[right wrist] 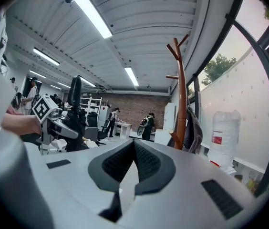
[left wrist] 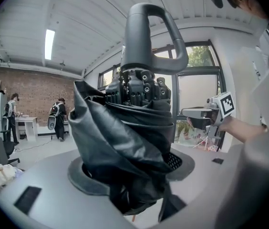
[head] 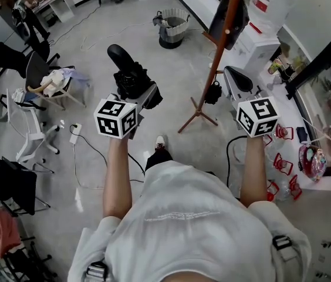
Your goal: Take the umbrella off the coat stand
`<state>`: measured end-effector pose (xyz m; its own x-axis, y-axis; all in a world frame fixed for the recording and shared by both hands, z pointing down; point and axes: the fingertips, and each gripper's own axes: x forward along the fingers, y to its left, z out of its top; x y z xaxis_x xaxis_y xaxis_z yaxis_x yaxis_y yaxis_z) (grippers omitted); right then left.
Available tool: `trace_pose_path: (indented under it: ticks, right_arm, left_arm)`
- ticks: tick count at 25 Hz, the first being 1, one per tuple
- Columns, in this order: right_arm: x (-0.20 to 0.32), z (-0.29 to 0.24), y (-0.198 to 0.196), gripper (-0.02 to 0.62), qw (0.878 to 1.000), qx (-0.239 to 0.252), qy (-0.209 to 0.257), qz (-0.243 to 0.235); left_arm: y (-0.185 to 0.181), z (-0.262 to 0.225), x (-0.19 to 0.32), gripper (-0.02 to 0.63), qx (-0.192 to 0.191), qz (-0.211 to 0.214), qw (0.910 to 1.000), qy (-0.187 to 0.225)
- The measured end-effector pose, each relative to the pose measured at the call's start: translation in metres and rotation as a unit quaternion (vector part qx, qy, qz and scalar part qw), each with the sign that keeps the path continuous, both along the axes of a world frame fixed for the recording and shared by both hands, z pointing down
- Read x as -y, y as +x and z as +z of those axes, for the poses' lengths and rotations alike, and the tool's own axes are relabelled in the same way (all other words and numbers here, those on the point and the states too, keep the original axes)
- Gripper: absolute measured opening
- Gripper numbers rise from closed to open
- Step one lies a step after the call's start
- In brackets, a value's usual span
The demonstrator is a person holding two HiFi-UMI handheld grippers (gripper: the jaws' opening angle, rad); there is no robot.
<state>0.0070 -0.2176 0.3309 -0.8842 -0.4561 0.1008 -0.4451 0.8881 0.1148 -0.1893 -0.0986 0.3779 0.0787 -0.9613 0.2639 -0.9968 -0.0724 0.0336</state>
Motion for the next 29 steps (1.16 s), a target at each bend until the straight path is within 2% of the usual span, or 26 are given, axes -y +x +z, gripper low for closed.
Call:
trace_pose_path:
  ticks: [7,15,29]
  right_arm:
    - [-0.014,0.001,-0.003,0.023,1.0,-0.013,0.008,-0.018]
    - [-0.014,0.007,0.001,0.025,1.0,-0.015,0.003,-0.01]
    - [-0.009,0.02,0.002,0.023,1.0,-0.023,-0.006,-0.003]
  left_arm:
    - [0.002,0.0,-0.011,0.299,0.002,-0.006,1.0,-0.002]
    - [0.01,-0.005,-0.015,0.299,0.015,0.002,0.9999,0.004]
    - [0.007,0.013,-0.005,0.299,-0.005,0.008,0.9998,-0.016]
